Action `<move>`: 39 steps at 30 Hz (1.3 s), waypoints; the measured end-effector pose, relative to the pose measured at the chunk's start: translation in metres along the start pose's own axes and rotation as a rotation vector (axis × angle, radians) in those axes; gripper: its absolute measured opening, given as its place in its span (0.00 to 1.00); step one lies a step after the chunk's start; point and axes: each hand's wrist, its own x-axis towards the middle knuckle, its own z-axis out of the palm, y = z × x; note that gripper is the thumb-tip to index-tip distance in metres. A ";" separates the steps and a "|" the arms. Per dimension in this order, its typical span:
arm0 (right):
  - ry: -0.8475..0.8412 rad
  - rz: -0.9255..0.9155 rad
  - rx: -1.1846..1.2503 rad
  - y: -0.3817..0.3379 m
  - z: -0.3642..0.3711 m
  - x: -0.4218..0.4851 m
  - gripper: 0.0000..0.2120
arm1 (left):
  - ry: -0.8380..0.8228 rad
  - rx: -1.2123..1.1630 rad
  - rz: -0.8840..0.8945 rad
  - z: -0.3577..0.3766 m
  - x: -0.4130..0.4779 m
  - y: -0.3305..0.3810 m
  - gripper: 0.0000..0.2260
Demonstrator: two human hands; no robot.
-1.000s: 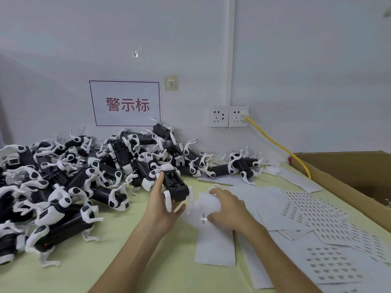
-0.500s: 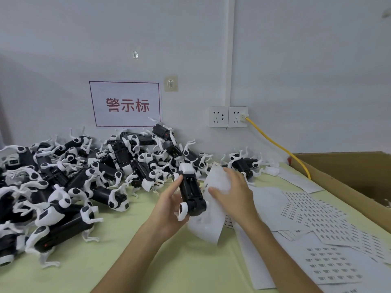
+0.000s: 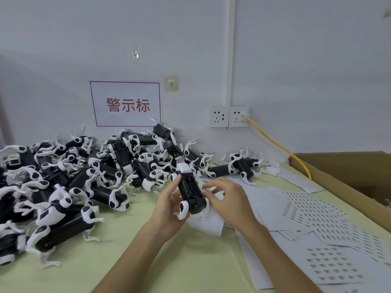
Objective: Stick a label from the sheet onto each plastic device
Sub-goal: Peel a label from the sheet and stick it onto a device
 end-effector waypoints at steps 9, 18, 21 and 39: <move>0.038 0.032 0.034 0.000 -0.003 0.001 0.01 | -0.002 0.134 0.059 0.003 -0.003 0.003 0.21; 0.069 -0.009 -0.011 0.005 -0.004 0.002 0.07 | -0.035 0.278 0.055 0.013 -0.010 0.001 0.21; 0.068 -0.009 -0.011 0.006 -0.004 0.002 0.08 | -0.045 0.291 0.046 0.013 -0.009 0.001 0.21; 0.074 -0.039 0.048 0.001 -0.006 0.000 0.05 | -0.022 0.150 0.033 0.011 -0.008 -0.003 0.21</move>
